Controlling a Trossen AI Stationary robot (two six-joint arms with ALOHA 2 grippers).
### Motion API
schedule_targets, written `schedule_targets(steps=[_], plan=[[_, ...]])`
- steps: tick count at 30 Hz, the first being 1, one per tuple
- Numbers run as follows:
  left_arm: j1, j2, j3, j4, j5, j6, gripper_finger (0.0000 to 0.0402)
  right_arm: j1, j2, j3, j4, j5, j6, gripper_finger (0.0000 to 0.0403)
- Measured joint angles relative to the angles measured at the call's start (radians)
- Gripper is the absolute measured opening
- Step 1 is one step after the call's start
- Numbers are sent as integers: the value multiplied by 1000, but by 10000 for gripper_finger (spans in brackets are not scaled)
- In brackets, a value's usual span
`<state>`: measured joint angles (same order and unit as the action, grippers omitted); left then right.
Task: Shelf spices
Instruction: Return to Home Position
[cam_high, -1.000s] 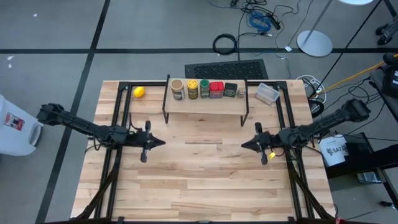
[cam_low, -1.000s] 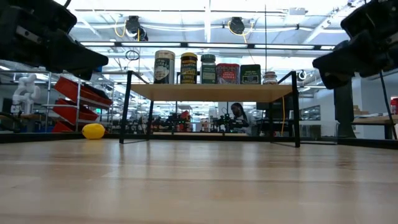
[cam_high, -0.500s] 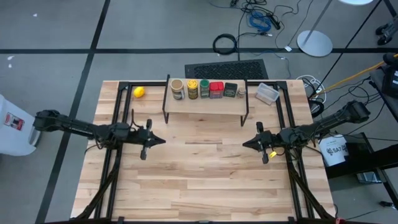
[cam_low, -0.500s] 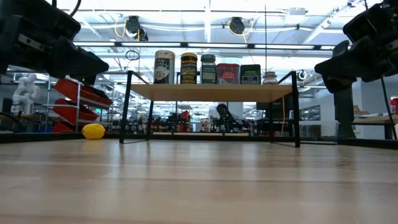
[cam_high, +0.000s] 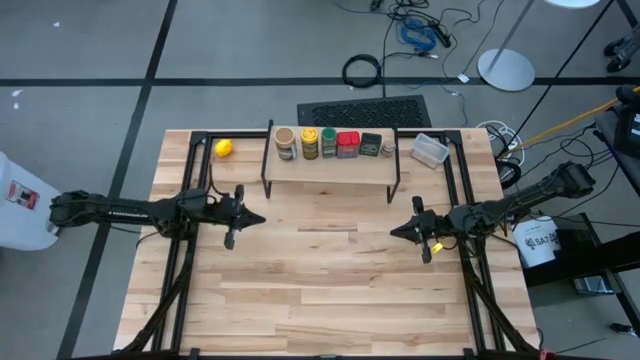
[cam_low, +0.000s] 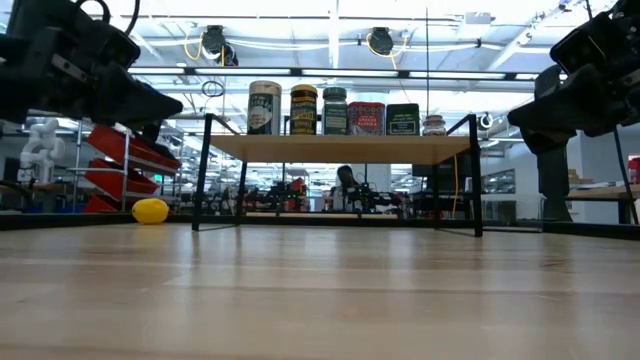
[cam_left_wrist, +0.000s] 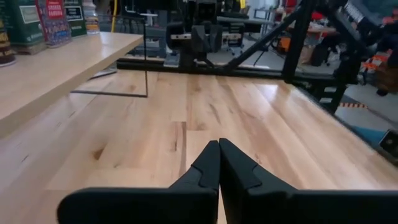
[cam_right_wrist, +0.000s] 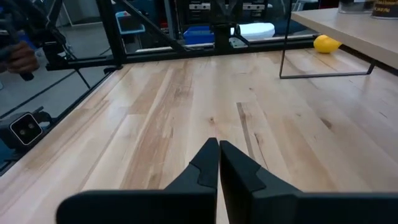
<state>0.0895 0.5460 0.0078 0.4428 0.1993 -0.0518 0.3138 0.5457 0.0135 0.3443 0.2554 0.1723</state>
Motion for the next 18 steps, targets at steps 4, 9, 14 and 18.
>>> schedule_targets(steps=[4, 9, 14, 18], plan=[[-6, -76, 0, -98, 5, -29, 1, 0, 0, 0, 0, 0, 0, 0], [-8, -182, 0, -194, -26, -22, 1, 0, 0, 0, -12, 0, 10, 0], [-9, -272, 0, -288, -49, -13, 1, 0, -4, 0, -7, 2, 10, 0], [-8, -340, 0, -411, -73, -19, 0, 0, -25, 0, -10, 2, 6, 0]])
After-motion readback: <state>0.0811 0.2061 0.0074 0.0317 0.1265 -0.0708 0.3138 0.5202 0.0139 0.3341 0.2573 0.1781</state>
